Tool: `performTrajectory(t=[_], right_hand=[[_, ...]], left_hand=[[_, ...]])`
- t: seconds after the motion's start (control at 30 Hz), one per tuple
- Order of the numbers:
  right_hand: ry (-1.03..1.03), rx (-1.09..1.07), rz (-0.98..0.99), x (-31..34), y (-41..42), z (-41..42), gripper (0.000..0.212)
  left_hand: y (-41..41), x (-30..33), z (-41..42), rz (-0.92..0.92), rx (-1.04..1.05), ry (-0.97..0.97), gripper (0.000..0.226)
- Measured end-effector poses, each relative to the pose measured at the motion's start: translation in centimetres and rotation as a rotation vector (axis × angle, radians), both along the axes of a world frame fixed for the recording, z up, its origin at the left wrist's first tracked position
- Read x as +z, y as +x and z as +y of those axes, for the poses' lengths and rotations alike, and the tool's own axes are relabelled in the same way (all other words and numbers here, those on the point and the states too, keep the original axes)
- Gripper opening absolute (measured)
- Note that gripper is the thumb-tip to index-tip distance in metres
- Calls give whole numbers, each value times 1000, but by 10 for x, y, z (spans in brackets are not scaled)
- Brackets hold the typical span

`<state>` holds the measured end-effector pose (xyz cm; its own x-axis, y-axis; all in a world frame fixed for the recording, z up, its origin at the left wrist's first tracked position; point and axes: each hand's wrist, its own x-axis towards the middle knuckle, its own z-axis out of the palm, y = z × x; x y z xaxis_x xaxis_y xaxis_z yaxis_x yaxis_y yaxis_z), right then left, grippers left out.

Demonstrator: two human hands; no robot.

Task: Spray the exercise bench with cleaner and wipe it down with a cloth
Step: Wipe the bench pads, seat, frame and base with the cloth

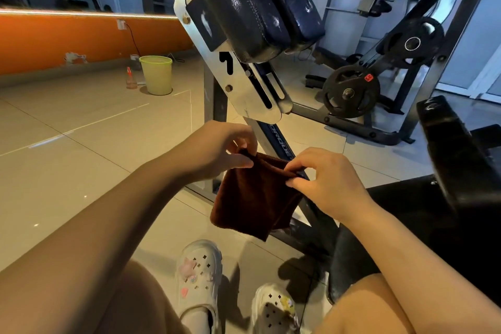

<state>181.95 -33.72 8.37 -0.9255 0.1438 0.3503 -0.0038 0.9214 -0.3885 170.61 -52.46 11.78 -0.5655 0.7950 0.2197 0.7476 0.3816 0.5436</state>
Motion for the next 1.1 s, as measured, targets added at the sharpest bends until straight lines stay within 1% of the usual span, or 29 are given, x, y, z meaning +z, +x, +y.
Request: performTrajectory(t=[0.13, 0.23, 0.33, 0.47, 0.57, 0.63, 0.7, 0.8, 0.83, 0.9, 0.93, 1.03, 1.07, 1.1], right_hand=[[-17, -11, 7, 0, 0, 2, 12], [-43, -4, 9, 2, 0, 4, 11], [-81, -15, -46, 6, 2, 6, 5], [-131, -40, -216, 6, 2, 21, 22], [-75, -86, -334, -8, 3, 44, 26], [-124, -154, -359, -30, 8, 63, 30], [-162, -282, -328, -60, 12, 82, 23], [-227, -485, -308, -114, 12, 103, 26], [-265, -543, -325, -130, 11, 108, 24], [-320, -658, -352, -153, 6, 118, 19], [-335, -720, -342, -160, 3, 123, 16], [-399, -856, -190, -174, -10, 138, 18], [-419, -854, -124, -175, -16, 143, 20], [-438, -835, -68, -176, -25, 148, 22]], left_hand=[[1, -4, 1, 15, -39, -55, 19], [-1, -6, 1, -11, 4, -35, 20], [-1, -8, 0, -46, 44, -22, 21], [2, -17, 17, -120, 34, -40, 22], [0, -24, 57, -68, -20, -110, 20], [-4, -36, 89, 4, -73, -187, 19], [-11, -62, 116, -1, -112, -220, 25], [-18, -117, 146, -188, -107, -211, 38], [-19, -135, 156, -215, -99, -231, 39], [-19, -165, 174, -139, -127, -304, 29], [-18, -175, 181, -118, -140, -301, 23], [-25, -188, 202, -110, -170, -210, 17], [-29, -188, 210, -76, -176, -219, 16], [-35, -187, 218, -2, -182, -254, 16]])
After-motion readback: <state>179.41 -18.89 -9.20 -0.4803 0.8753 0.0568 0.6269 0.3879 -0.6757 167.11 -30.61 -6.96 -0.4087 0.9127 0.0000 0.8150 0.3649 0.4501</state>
